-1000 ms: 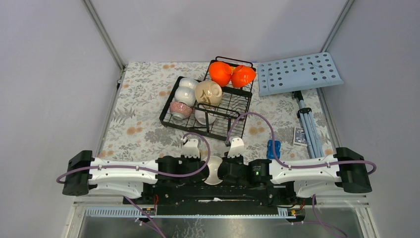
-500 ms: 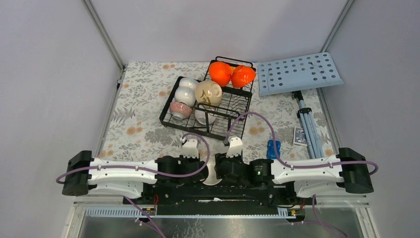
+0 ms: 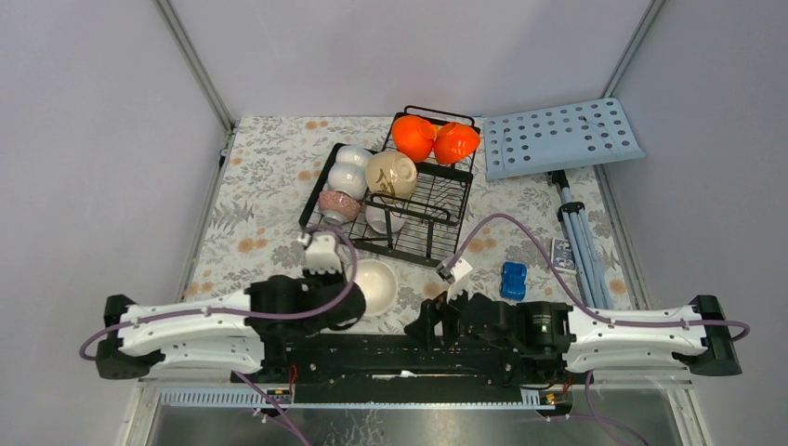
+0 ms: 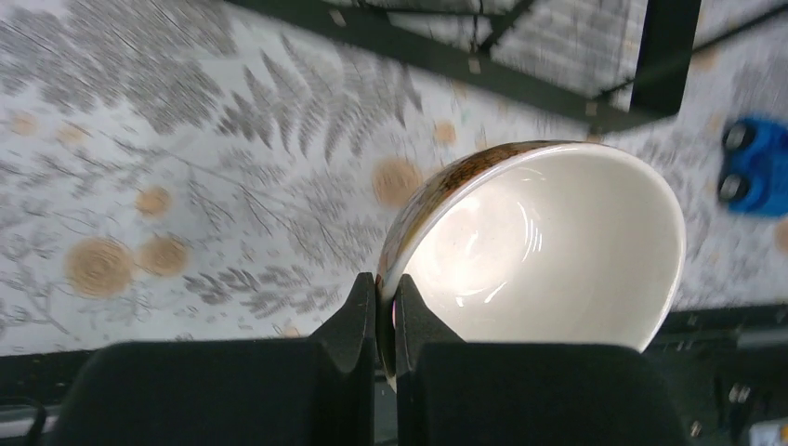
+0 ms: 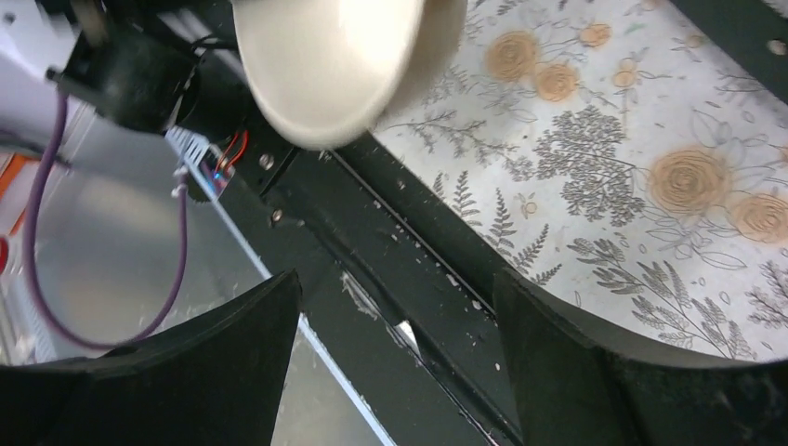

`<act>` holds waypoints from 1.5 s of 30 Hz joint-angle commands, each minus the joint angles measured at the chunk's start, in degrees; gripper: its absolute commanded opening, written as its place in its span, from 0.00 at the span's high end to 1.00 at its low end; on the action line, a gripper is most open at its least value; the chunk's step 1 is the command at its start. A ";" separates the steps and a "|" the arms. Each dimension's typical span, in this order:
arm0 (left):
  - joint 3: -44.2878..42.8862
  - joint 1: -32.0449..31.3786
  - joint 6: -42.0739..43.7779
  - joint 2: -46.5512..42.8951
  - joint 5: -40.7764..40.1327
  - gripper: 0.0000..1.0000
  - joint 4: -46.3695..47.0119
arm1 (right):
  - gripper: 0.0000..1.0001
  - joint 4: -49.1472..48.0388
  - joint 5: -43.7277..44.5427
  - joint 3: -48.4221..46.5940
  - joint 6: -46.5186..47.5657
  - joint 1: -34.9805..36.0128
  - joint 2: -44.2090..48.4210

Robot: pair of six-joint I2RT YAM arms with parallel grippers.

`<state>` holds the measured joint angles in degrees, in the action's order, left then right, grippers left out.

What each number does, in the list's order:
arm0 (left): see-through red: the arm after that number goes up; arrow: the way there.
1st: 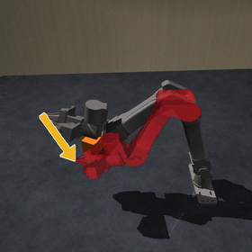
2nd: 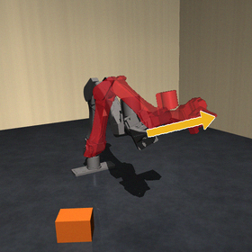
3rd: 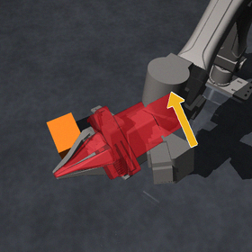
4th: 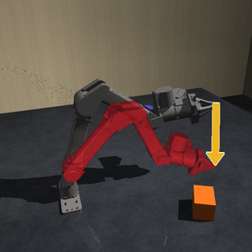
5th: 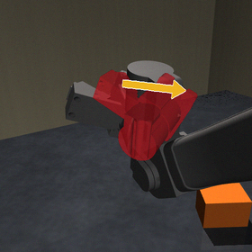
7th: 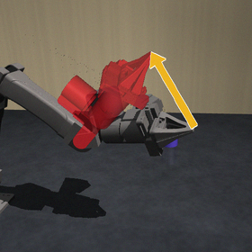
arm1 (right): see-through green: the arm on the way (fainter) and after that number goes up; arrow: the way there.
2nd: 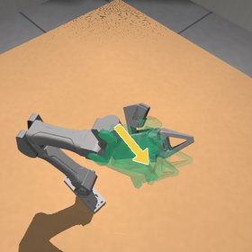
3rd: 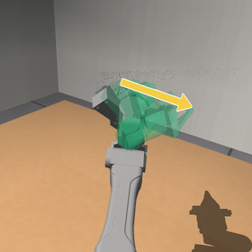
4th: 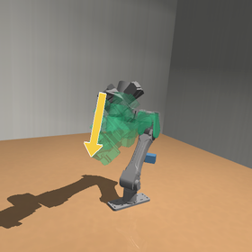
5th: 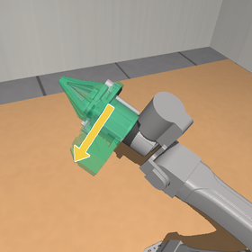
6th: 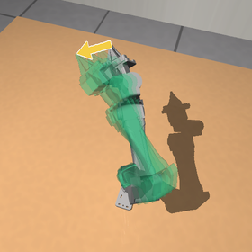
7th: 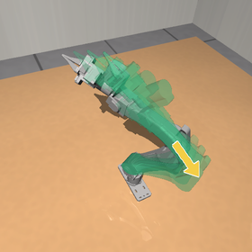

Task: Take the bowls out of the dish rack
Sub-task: Pick up the bowl from the center of the board, then place the bowl at the center of the board.

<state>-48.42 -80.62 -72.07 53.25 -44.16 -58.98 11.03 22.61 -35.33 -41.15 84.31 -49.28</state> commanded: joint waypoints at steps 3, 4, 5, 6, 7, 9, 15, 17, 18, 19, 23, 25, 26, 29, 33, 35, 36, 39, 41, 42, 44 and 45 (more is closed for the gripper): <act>-8.59 12.87 13.58 -4.91 -7.83 1.00 -0.83 | 0.18 -12.18 -10.22 8.55 6.93 -0.21 4.79; -9.31 16.22 17.39 -4.95 -6.60 1.00 1.37 | 0.18 -13.56 -10.58 9.19 7.00 -0.25 4.33; -10.18 20.32 21.71 -4.76 -4.72 1.00 3.78 | 0.18 -14.28 -10.87 9.63 7.08 -0.28 3.65; -11.32 24.29 25.55 -4.14 -2.44 1.00 6.29 | 0.18 -14.83 -10.98 9.79 7.19 -0.25 2.65; -12.24 28.61 28.44 -3.48 -0.01 1.00 8.31 | 0.18 -15.27 -11.13 9.97 7.33 -0.27 1.48; -14.43 35.88 32.46 -1.71 4.38 1.00 11.20 | 0.18 -16.48 -12.03 10.03 7.79 -0.21 -0.82; -20.60 57.03 37.55 4.86 17.97 1.00 18.55 | 0.18 -22.64 -14.66 12.42 7.99 -0.23 -7.00; -22.25 64.59 36.69 8.36 24.09 1.00 20.88 | 0.18 -24.20 -15.77 12.76 8.79 -0.20 -9.22; -22.86 69.04 35.70 10.57 26.91 1.00 22.62 | 0.18 -24.57 -15.91 12.77 9.04 -0.20 -10.35; -23.51 71.70 34.52 12.87 28.78 1.00 23.75 | 0.18 -24.86 -15.93 12.81 9.10 -0.20 -11.55; -26.84 78.98 28.74 24.12 31.56 1.00 28.52 | 0.20 -27.56 -14.38 14.20 8.39 -0.20 -16.13; -29.63 81.15 26.86 30.43 32.34 1.00 30.17 | 0.20 -29.15 -13.05 15.02 7.75 -0.16 -18.02; -31.44 82.52 26.12 33.50 32.08 1.00 30.58 | 0.21 -29.63 -12.65 15.41 7.58 -0.08 -18.87; -36.45 85.40 24.72 41.71 32.75 1.00 32.58 | 0.22 -29.87 -10.19 16.23 7.62 0.83 -19.71; -42.09 87.98 22.77 49.77 34.11 1.00 33.23 | 0.22 -30.02 -7.63 18.01 7.53 1.32 -18.50; -44.18 89.25 20.90 53.30 34.95 1.00 32.84 | 0.22 -29.61 -6.69 18.11 7.62 1.58 -17.74; -44.94 89.86 19.90 54.87 35.58 1.00 33.03 | 0.22 -29.28 -5.91 18.18 7.59 1.60 -17.39; -45.99 91.82 17.27 58.38 37.69 1.00 34.73 | 0.22 -28.35 -4.22 18.43 7.12 1.63 -16.22; -47.52 92.13 16.66 60.61 37.93 1.00 34.87 | 0.22 -27.86 -3.41 18.86 6.66 1.64 -15.31; -48.98 92.26 16.78 61.82 37.41 1.00 33.94 | 0.22 -27.63 -3.25 19.13 6.42 1.64 -14.84; -52.41 92.28 17.04 64.78 36.74 1.00 32.14 | 0.22 -27.11 -2.70 19.65 5.94 1.64 -13.90; -53.97 92.29 16.91 66.08 36.21 1.00 30.70 | 0.22 -26.92 -2.48 19.91 5.76 1.64 -13.65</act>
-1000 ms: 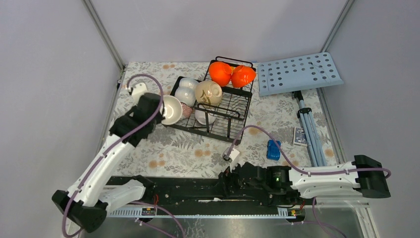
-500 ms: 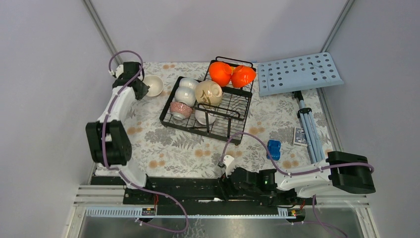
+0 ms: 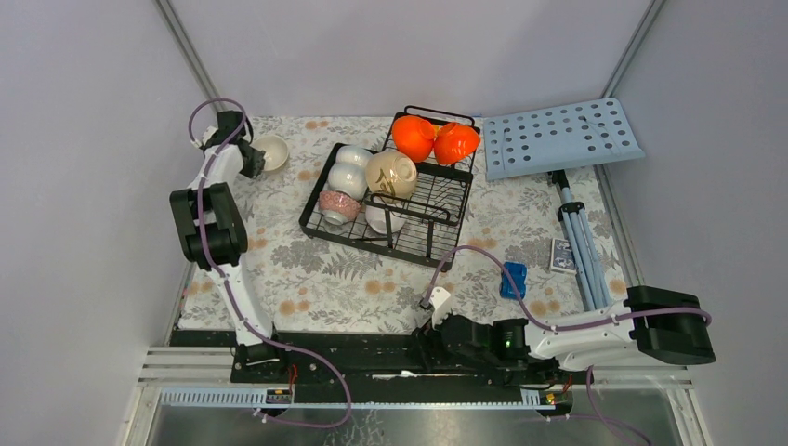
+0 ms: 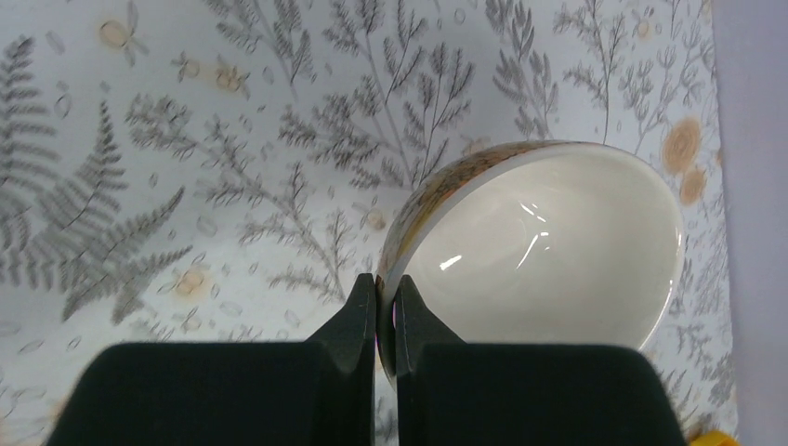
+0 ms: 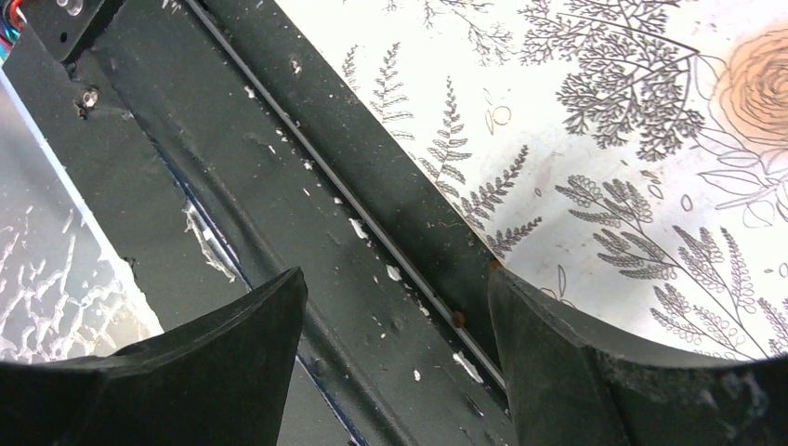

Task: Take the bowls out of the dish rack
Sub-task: Place the bowl at the center of the board.

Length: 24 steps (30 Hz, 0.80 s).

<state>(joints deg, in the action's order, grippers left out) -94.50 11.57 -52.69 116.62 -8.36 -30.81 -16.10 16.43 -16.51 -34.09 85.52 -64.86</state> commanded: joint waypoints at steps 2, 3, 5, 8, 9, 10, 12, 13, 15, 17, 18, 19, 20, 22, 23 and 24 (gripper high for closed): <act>-11.71 0.04 -3.31 5.81 -1.23 1.00 -0.56 | 0.22 0.51 4.35 1.24 -1.64 0.44 2.25; -12.84 0.03 -3.74 6.90 -1.62 1.00 -1.64 | 0.22 0.77 4.61 1.10 -1.77 0.44 2.23; -14.19 0.03 -4.43 8.58 -1.66 1.00 -2.62 | 0.21 0.97 5.09 0.92 -1.90 0.50 1.91; -15.67 0.03 -5.63 10.67 -1.62 1.00 -3.75 | 0.21 1.02 5.19 0.54 -2.20 0.49 1.28; -16.29 0.11 -5.90 11.33 -1.62 1.00 -4.29 | 0.22 1.25 5.24 0.51 -2.32 0.49 1.09; -16.90 0.08 -6.20 11.99 -1.69 1.00 -4.97 | 0.21 1.35 5.28 0.45 -2.40 0.45 1.07; -17.43 0.05 -6.56 12.77 -2.24 1.00 -5.79 | 0.22 1.62 5.52 0.60 -2.56 0.44 1.33; -17.47 0.06 -6.84 12.84 -2.60 1.00 -6.06 | 0.22 1.72 5.62 0.70 -2.65 0.44 1.50; -17.27 0.07 -6.87 12.93 -3.38 1.00 -6.38 | 0.22 1.77 5.89 0.94 -2.67 0.44 2.00; -17.08 0.03 -6.90 12.93 -4.33 1.00 -6.77 | 0.21 1.91 6.10 0.91 -2.66 0.44 2.10; -16.93 0.04 -6.91 12.93 -4.58 1.00 -6.83 | 0.21 1.91 6.13 0.94 -2.61 0.51 2.11; -16.80 0.08 -6.91 12.93 -4.66 1.00 -6.79 | 0.21 1.87 6.16 0.89 -2.57 0.45 2.11; -16.73 0.05 -6.84 12.98 -4.64 1.00 -6.77 | 0.21 1.86 6.16 0.87 -2.52 0.44 2.03; -16.77 0.10 -6.73 13.02 -4.45 0.94 -6.75 | 0.21 1.93 6.29 0.72 -2.45 0.44 1.90; -16.77 0.03 -6.54 13.09 -4.02 0.88 -6.55 | 0.21 1.99 6.27 0.63 -2.46 0.46 1.83; -16.79 0.04 -6.41 12.96 -3.56 0.84 -6.36 | 0.21 2.00 6.37 0.59 -2.43 0.44 1.76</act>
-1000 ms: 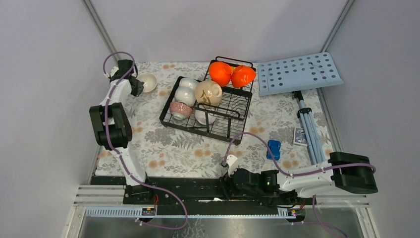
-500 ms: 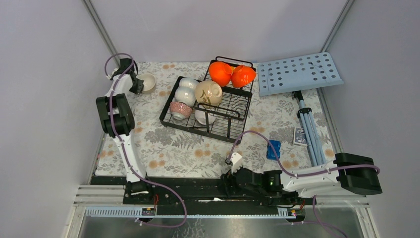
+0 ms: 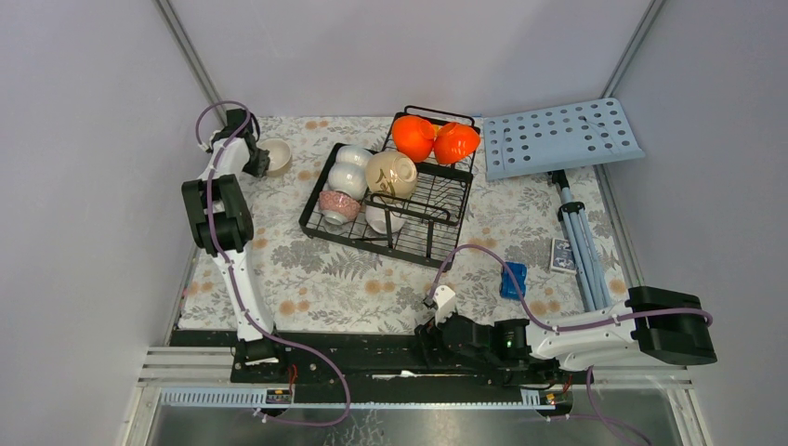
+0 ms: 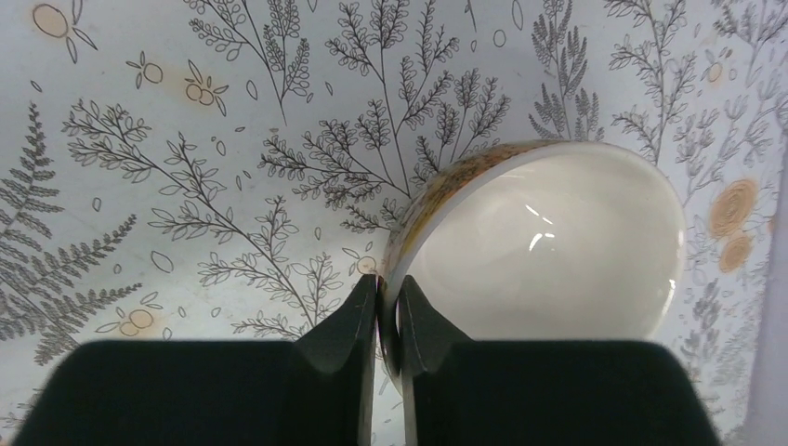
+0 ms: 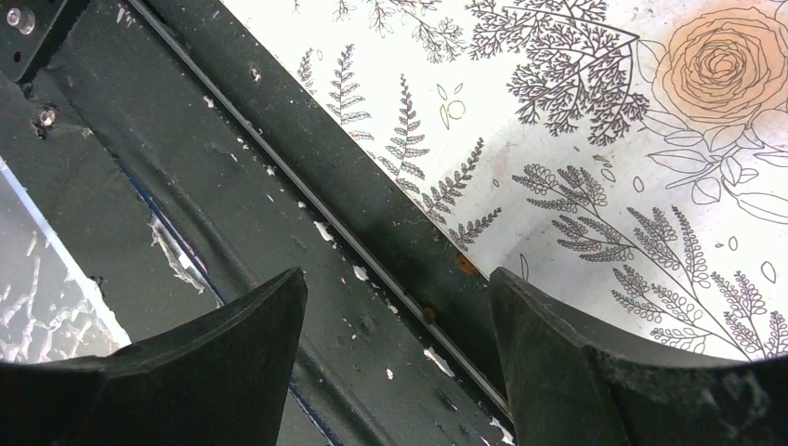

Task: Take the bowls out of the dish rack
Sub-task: Place the bowl at the center of the board, then pick up the bowl from the dish rack.

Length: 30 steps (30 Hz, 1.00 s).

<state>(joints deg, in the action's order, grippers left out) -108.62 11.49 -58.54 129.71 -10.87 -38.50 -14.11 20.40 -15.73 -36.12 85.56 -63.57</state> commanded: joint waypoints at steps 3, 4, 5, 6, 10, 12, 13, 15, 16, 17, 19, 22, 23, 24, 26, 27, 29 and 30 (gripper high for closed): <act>-2.82 0.12 0.14 -0.45 0.26 0.74 2.09 | 0.21 0.11 2.45 -0.23 -0.36 0.40 0.40; -2.89 0.13 0.35 -0.61 0.77 0.71 2.34 | 0.21 0.10 2.51 -0.19 -0.36 0.42 0.38; -2.98 0.15 0.75 -0.79 1.40 0.70 2.67 | 0.21 0.05 2.46 -0.26 -0.35 0.40 0.30; -3.19 0.19 1.06 -0.94 1.76 0.69 2.78 | 0.21 0.12 2.55 -0.37 -0.23 0.44 0.30; -2.82 0.09 3.39 -2.72 4.53 0.53 3.38 | 0.21 0.80 3.07 -0.73 -0.23 0.44 0.03; -1.04 -0.13 4.73 -5.68 6.77 0.33 4.78 | 0.20 1.09 3.36 -0.67 -0.56 0.40 0.18; 0.91 -0.31 5.20 -8.25 7.54 0.23 6.38 | 0.20 1.23 3.47 -0.58 -0.82 0.40 0.39; 5.98 -0.68 6.09 -15.12 8.50 0.07 10.62 | 0.19 1.15 3.33 -0.23 -1.19 0.40 1.00; 8.08 -0.82 6.72 -18.47 8.72 0.02 12.50 | 0.18 1.01 3.15 -0.01 -1.42 0.40 1.40; 9.39 -1.00 7.76 -21.44 8.77 0.01 13.61 | 0.18 1.00 2.93 0.15 -1.65 0.40 1.78; 10.66 -1.99 11.23 -26.72 7.97 0.01 13.70 | 0.17 1.38 2.19 0.16 -2.10 0.40 2.58; 13.44 -3.81 14.90 -34.74 7.77 0.01 13.18 | 0.17 3.39 2.85 -0.73 -2.94 0.40 4.48; 15.51 -4.64 15.43 -38.43 7.52 0.01 13.73 | 0.17 4.06 3.72 -1.20 -3.35 0.40 5.30; 18.43 -5.50 15.73 -42.59 7.44 0.01 15.23 | 0.18 4.45 4.39 -1.51 -3.45 0.40 6.41; 25.21 -7.94 16.15 -51.07 7.75 0.01 19.48 | 0.19 3.59 4.00 -2.05 -0.82 0.38 9.70; 28.15 -9.51 16.36 -55.16 7.51 0.01 21.50 | 0.19 2.92 3.00 -2.52 0.87 0.43 11.67; 34.06 -12.92 17.24 -62.38 8.83 0.01 25.05 | 0.19 5.72 -0.30 -6.27 5.60 0.40 15.25; 36.19 -14.54 17.72 -65.16 9.94 0.01 26.31 | 0.18 7.93 -1.96 -9.32 7.85 0.40 16.36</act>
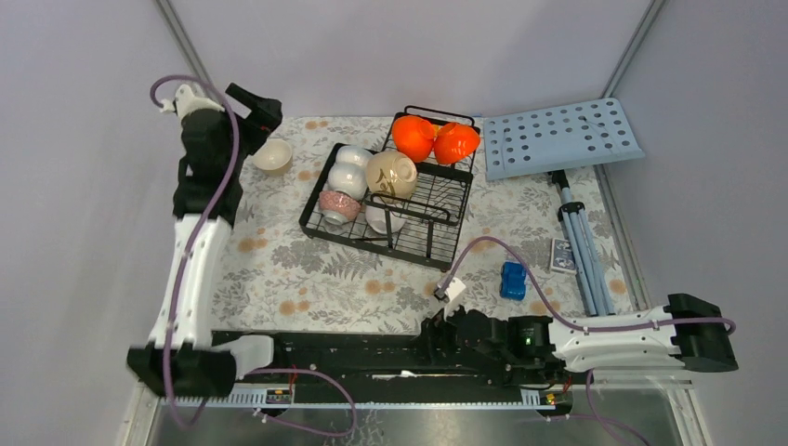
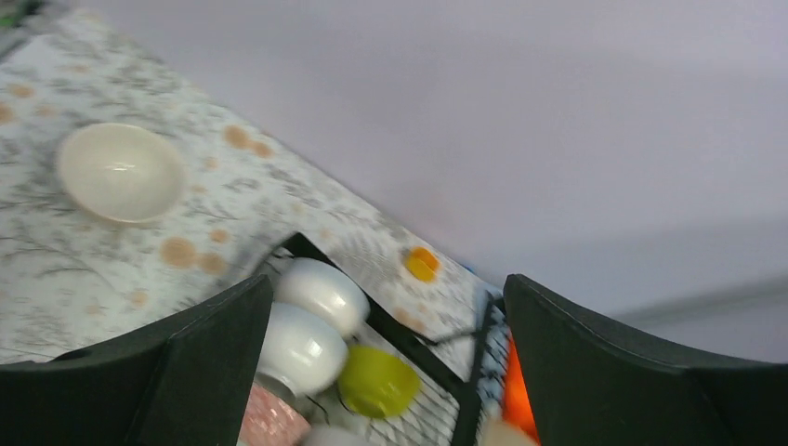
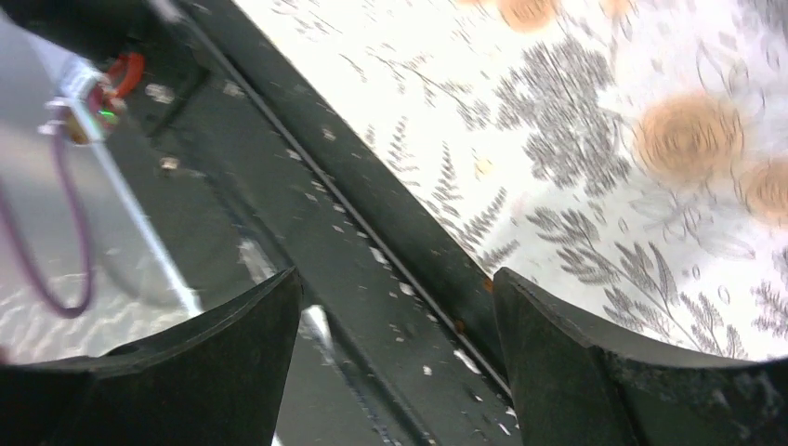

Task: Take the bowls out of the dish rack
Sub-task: Pick up the bowl from the dish rack.

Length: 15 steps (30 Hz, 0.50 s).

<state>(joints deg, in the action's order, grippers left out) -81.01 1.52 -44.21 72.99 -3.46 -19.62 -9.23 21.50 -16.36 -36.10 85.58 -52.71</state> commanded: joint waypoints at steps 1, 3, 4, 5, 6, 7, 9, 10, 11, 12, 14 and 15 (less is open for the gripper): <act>10.51 -5.70 3.64 -10.98 3.91 0.01 7.97 | 0.19 5.80 -4.21 -12.05 9.62 0.42 6.20; 14.26 -6.45 3.89 -14.87 8.51 0.01 9.34 | 0.19 10.76 -5.44 -18.34 12.11 0.38 7.22; 16.01 -6.50 4.07 -17.10 10.59 0.01 10.22 | 0.19 13.24 -5.87 -21.35 13.14 0.38 7.38; 17.38 -6.52 4.23 -18.58 12.35 0.01 11.03 | 0.19 14.70 -6.27 -24.33 14.09 0.38 7.37; 18.76 -6.48 4.58 -19.75 13.79 0.01 12.09 | 0.19 15.83 -6.23 -27.38 15.11 0.38 7.25; 20.04 -6.49 4.79 -20.79 15.35 0.01 13.33 | 0.19 17.01 -5.56 -30.34 16.07 0.38 6.86; 21.99 -6.52 4.56 -21.49 17.18 0.01 16.05 | 0.19 18.76 -2.45 -37.21 18.02 0.38 5.78; 22.47 -6.53 4.37 -21.22 18.31 0.01 17.15 | 0.19 19.08 0.23 -39.67 18.97 0.38 5.02; 22.78 -6.48 3.76 -20.74 19.44 0.01 18.26 | 0.19 19.10 4.30 -41.89 20.17 0.38 4.20; 23.05 -6.50 2.91 -19.98 20.67 0.01 19.25 | 0.18 18.66 8.90 -43.80 21.86 0.38 3.30; 24.46 -6.53 0.52 -18.34 23.91 0.01 24.82 | 0.16 15.66 16.85 -46.48 26.06 0.30 1.33; 25.33 -6.53 -1.05 -17.44 25.44 0.01 27.81 | 0.16 13.54 20.53 -47.69 28.34 -0.13 0.08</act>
<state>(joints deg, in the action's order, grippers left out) -57.54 -4.97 -41.69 53.43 13.76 -5.58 6.37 25.23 -59.33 -17.58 85.67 -48.86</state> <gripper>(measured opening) 0.987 0.832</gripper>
